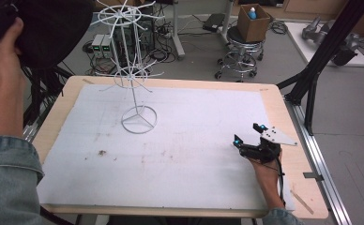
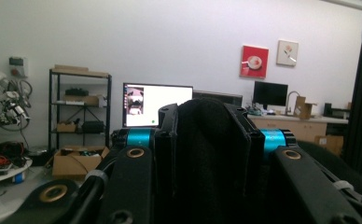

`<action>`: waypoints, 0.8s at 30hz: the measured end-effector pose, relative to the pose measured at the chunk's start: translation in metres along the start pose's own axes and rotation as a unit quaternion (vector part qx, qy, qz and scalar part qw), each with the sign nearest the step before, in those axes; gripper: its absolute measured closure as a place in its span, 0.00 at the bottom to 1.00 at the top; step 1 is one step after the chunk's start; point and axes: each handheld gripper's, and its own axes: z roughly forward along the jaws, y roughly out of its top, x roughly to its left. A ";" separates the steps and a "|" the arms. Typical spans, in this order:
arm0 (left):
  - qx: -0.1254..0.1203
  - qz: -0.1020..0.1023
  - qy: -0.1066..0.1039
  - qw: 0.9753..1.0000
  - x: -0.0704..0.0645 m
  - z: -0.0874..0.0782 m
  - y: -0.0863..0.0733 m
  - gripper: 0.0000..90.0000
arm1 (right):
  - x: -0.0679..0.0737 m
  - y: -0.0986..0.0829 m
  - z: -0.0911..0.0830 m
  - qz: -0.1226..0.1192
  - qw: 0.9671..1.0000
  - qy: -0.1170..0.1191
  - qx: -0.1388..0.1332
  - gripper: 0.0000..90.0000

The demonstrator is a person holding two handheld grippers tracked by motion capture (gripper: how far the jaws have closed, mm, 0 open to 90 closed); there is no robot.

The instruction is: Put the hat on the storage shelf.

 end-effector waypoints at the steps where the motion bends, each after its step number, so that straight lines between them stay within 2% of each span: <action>1: 0.000 0.000 -0.002 1.000 0.000 -0.001 -0.002 0.74 | 0.000 0.000 0.000 0.001 1.000 0.000 0.001 0.12; 3: 0.001 0.003 -0.003 1.000 0.000 -0.004 -0.005 0.74 | 0.000 0.000 0.000 0.000 1.000 0.000 0.001 0.12; 11: 0.018 -0.011 -0.011 1.000 0.003 -0.014 -0.026 0.73 | 0.000 0.000 0.000 0.000 1.000 0.000 0.001 0.12; 15: 0.030 -0.003 -0.014 0.999 0.001 -0.017 -0.036 0.73 | 0.000 0.000 0.000 -0.002 1.000 -0.001 0.001 0.12; 22: 0.032 -0.006 -0.022 0.999 -0.001 -0.023 -0.050 0.71 | 0.000 0.000 0.000 0.000 1.000 0.000 0.001 0.12; 24: 0.034 -0.014 -0.026 0.999 -0.001 -0.025 -0.054 0.71 | 0.000 0.000 0.000 -0.001 1.000 0.000 0.001 0.12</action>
